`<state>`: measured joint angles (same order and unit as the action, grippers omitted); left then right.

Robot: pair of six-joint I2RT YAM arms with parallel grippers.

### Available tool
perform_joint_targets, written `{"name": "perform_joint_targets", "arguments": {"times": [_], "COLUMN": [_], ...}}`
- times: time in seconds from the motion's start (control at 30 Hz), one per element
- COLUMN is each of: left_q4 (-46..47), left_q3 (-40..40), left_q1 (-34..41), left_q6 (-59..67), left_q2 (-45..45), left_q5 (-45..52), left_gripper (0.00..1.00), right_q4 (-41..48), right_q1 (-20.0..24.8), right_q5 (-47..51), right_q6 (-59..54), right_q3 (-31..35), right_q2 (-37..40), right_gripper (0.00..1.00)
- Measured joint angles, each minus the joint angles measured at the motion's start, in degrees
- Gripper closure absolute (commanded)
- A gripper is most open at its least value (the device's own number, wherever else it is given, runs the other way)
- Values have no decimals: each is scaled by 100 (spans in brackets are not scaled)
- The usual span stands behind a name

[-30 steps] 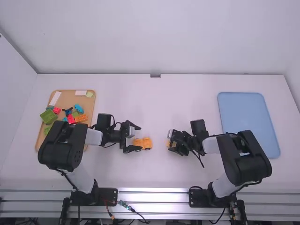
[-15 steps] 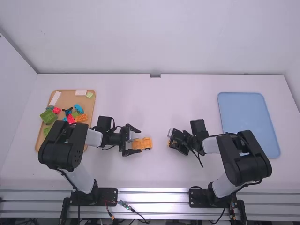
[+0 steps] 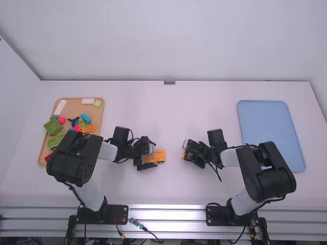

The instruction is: Assemble lego blocks to make yellow taxi

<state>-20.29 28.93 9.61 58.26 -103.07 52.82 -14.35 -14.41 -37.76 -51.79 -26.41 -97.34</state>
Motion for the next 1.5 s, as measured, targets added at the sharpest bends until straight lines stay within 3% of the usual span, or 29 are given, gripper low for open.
{"name": "perform_joint_targets", "arguments": {"times": [0.27,0.47,0.57,1.17,1.2,1.3,1.5], "left_q4": [-616,-1058,-817,-310,-188,289,704], "left_q3": [-398,-595,-581,-396,-341,-109,341], "left_q1": [-11,-11,-11,-11,-11,-11,-11], "left_q6": [-153,-262,-302,142,199,442,643], "left_q2": [0,0,-2,0,0,0,-136], "left_q5": [-107,-107,-114,-212,-210,-210,-214], "left_gripper": [4,16,28,30,32,53,51], "right_q4": [4,-11,-15,-17,-20,-22,72], "right_q1": [-28,-48,-48,-48,-48,-48,-48], "right_q5": [-24,-37,-85,-192,-197,-212,-214], "right_q6": [-11,-22,-22,-24,-24,-22,-22], "right_q3": [2,2,0,0,0,0,2], "right_q2": [0,0,0,0,0,0,63], "right_gripper": [83,84,83,84,84,86,87]}}
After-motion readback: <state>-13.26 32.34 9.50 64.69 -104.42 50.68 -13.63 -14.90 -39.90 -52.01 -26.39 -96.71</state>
